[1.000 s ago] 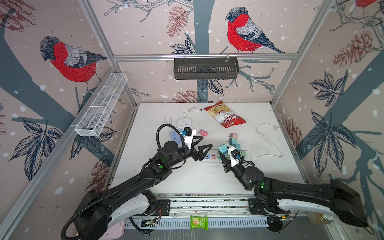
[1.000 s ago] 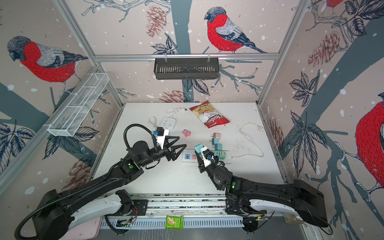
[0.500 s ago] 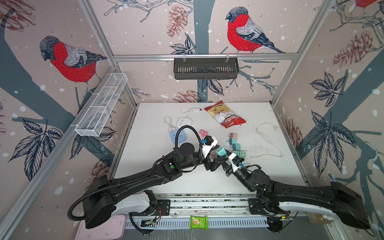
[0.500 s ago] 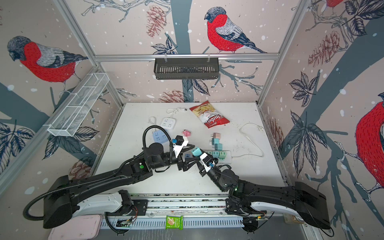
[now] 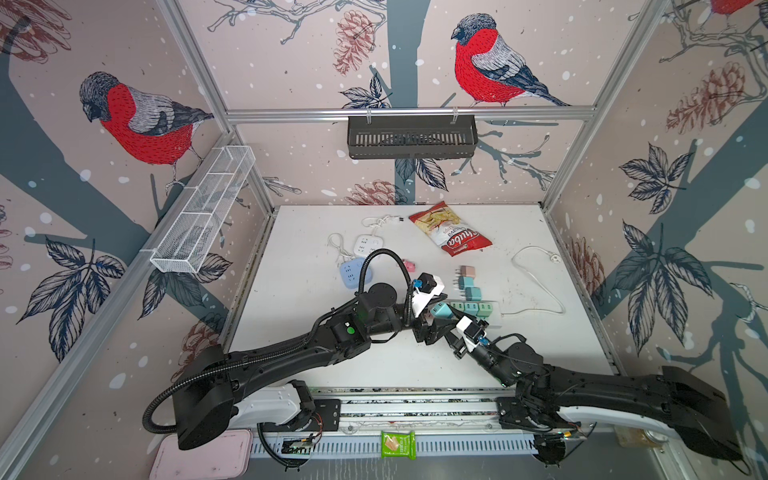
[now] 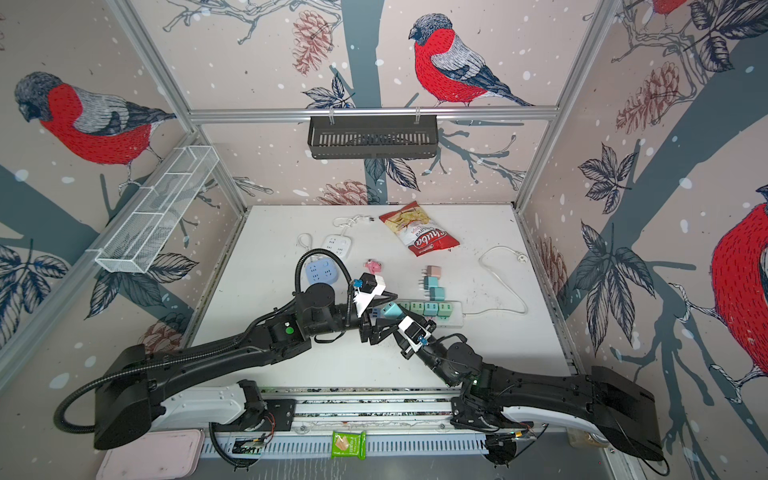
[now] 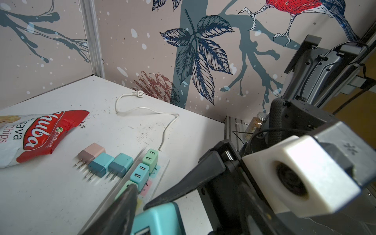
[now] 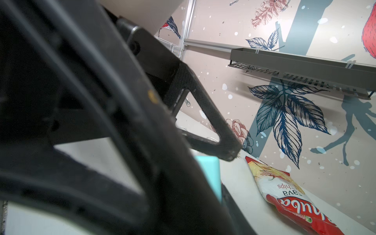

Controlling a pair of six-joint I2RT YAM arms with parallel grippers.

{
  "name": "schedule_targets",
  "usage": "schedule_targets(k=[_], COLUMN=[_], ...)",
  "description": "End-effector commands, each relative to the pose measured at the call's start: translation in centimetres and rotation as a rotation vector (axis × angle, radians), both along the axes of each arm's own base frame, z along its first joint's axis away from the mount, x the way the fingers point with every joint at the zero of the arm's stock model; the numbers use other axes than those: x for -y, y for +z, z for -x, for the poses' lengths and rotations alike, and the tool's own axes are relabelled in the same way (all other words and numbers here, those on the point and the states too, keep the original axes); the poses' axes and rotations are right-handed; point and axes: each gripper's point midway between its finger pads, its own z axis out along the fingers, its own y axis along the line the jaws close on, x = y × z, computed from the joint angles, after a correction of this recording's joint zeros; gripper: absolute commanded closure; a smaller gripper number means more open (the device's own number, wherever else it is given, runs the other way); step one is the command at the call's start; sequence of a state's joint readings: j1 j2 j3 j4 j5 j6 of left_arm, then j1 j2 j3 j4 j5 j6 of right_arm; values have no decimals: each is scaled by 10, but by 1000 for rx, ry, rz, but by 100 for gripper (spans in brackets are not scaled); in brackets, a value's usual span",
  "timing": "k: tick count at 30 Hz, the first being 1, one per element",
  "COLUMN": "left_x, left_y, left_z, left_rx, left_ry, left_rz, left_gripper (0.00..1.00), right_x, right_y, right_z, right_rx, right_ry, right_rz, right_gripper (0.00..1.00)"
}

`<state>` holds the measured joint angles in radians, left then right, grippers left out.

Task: Insert the plug
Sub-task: 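Close the left gripper on the teal adapter while the right gripper opens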

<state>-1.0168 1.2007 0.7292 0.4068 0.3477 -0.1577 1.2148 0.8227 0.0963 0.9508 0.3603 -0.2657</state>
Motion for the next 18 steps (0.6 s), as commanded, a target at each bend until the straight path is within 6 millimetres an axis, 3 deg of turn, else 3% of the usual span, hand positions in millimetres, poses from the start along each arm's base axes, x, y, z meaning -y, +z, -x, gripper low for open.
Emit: schedule_targets(k=[1,6,11,15,18], left_x=[-5,-10,-1,4,3], left_y=[1,4,-2,-5,-4], left_z=[-7,-11,-6,-5,-3], left_rx=[15,21,2,-7,-2], left_ry=[54,91,36,21,14], left_rz=[-4,9,-13,-31,-26], left_gripper=[23,22,23,28,40], right_x=[8,15,13,18,18], right_y=[22,25,27,34,35], right_z=[2,6,9,8,8], right_rx=[48,69,86,101,106], right_ry=[-7,-5,15,-4,-3], right_rz=[-88,-109,-110,-135,-140], right_gripper=[86,86,86,87,87])
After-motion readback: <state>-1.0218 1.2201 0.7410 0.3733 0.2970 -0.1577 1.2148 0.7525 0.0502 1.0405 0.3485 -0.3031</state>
